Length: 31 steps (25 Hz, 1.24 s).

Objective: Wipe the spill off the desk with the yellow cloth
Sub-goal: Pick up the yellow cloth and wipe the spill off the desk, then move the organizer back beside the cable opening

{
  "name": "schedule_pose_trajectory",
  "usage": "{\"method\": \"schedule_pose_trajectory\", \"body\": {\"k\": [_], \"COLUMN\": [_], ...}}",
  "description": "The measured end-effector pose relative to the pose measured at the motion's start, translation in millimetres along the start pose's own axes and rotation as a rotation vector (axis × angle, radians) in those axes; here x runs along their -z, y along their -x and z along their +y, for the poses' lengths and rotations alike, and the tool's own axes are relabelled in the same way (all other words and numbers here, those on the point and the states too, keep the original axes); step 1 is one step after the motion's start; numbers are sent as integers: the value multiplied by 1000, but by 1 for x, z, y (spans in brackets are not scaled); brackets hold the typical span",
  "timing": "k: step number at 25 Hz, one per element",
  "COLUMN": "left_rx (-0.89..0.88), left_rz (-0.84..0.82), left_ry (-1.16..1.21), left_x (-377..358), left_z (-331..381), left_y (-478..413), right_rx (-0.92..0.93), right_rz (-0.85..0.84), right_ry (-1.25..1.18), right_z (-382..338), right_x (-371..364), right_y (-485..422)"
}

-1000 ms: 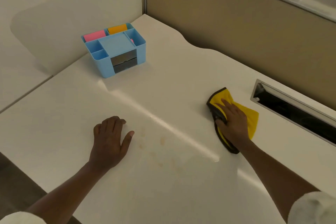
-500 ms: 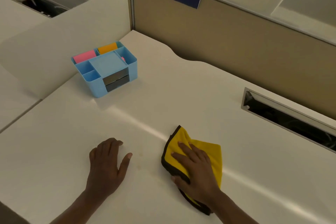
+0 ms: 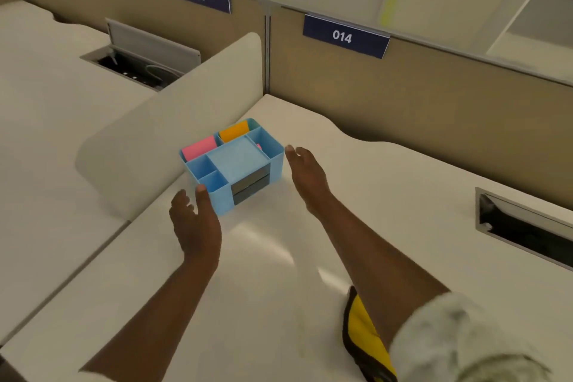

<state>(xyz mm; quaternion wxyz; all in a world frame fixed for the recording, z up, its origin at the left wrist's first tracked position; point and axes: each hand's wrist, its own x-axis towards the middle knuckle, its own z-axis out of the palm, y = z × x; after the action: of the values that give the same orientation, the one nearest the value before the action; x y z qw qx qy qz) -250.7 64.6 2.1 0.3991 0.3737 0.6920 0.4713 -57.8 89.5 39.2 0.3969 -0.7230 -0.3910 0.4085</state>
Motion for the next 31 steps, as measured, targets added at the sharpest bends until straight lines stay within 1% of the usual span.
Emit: {"method": "schedule_pose_trajectory", "body": {"k": [2, 3, 4, 6, 8, 10, 13, 16, 19, 21, 23, 26, 31], "left_rx": [133, 172, 185, 167, 113, 40, -15, -21, -56, -115, -165, -214, -291], "left_rz": [-21, -51, -80, -95, -87, -115, -229, -423, -630, -776, -859, -890, -801], "left_ry": [92, 116, 113, 56, -4, -55, -72, -118, -176, -220, -263, -317, -425], "left_x": [-9, -12, -14, -16, -17, -21, -50, -107, -167, -199, -222, -244, -263], "left_z": [9, 7, 3, -8, -13, -10, 0, 16, 33, 38, 39, 35, 31], "left_y": [-24, -33, -39, -45, -45, -40, -18, 19, 59, 92, 118, 138, 141], "right_rx": [-113, -145, -154, -145, -114, -101, -94, -123, -204, -238, -256, -290, -266], "right_rz": [-77, -101, -97, -35, 30, 89, 230, 462, 636, 710, 766, 811, 799], "right_ry": [-172, -212, -194, -110, -98, -101, -111, -102, -197, -267, -396, -465, -480], "right_z": [-13, -13, -11, -1, 7, 11, 26, 58, 98, 126, 147, 167, 175], "right_x": [-18, -24, -29, -38, -39, -27, 24, 103, 175, 210, 232, 247, 245], "right_y": [-28, -37, -44, -52, -53, -47, -33, -5, 32, 58, 76, 89, 88]}}
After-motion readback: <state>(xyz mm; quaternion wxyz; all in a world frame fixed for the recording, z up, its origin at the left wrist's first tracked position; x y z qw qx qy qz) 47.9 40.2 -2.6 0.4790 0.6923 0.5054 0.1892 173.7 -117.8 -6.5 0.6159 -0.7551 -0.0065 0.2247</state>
